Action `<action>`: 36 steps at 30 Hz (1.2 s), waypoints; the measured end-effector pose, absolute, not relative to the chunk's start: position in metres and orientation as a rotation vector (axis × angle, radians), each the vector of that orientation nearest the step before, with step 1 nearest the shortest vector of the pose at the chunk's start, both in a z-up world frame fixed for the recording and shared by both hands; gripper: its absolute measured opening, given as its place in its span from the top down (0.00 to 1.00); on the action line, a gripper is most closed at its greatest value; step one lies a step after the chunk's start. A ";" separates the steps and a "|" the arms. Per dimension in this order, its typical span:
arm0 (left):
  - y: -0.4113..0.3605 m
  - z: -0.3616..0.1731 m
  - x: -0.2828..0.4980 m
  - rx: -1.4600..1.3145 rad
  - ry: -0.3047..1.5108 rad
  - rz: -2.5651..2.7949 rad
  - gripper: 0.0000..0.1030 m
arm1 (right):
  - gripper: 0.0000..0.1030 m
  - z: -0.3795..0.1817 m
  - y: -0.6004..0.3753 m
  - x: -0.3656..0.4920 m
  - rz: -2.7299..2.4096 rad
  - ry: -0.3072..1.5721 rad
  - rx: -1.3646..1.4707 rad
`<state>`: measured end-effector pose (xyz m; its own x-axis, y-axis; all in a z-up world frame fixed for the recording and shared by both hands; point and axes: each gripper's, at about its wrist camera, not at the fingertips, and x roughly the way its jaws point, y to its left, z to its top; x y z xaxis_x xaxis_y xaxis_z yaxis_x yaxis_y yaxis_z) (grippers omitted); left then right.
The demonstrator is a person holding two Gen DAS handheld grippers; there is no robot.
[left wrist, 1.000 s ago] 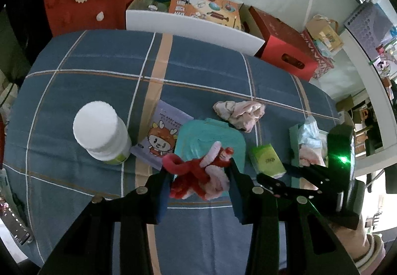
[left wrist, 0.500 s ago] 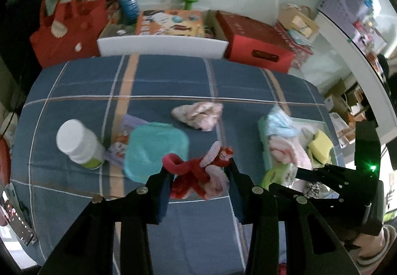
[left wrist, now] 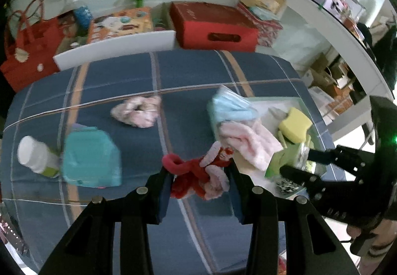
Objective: Organize soft objects
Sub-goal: 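Carry the red plush toy and green tissue pack over the white tray with both tools, then open the right tool to drop the tissue pack while the left releases the plush toy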
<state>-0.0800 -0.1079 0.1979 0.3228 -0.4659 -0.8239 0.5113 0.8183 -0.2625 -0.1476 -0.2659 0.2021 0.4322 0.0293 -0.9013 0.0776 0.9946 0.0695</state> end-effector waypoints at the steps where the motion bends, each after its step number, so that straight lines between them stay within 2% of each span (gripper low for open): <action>1: -0.115 0.197 -0.082 0.054 1.067 -0.651 0.59 | 0.48 0.202 -0.274 -0.150 -0.047 1.123 0.110; 16: -0.233 0.158 -0.094 0.173 1.157 -0.804 0.58 | 0.48 0.186 -0.358 -0.155 -0.236 1.197 0.162; 18: -0.236 0.155 -0.091 0.175 1.161 -0.806 0.54 | 0.48 0.184 -0.360 -0.147 -0.234 1.198 0.190; 21: -0.230 0.154 -0.084 0.156 1.158 -0.790 0.38 | 0.46 0.185 -0.362 -0.137 -0.229 1.194 0.219; 25: -0.216 0.156 -0.074 0.116 1.154 -0.788 0.35 | 0.41 0.187 -0.362 -0.130 -0.243 1.193 0.233; 28: -0.207 0.158 -0.071 0.096 1.144 -0.780 0.19 | 0.41 0.190 -0.361 -0.127 -0.254 1.196 0.222; 33: -0.182 0.164 -0.064 0.080 1.112 -0.738 0.17 | 0.41 0.196 -0.356 -0.128 -0.267 1.203 0.199; 36: -0.160 0.170 -0.057 0.094 1.087 -0.674 0.11 | 0.40 0.197 -0.349 -0.127 -0.262 1.212 0.177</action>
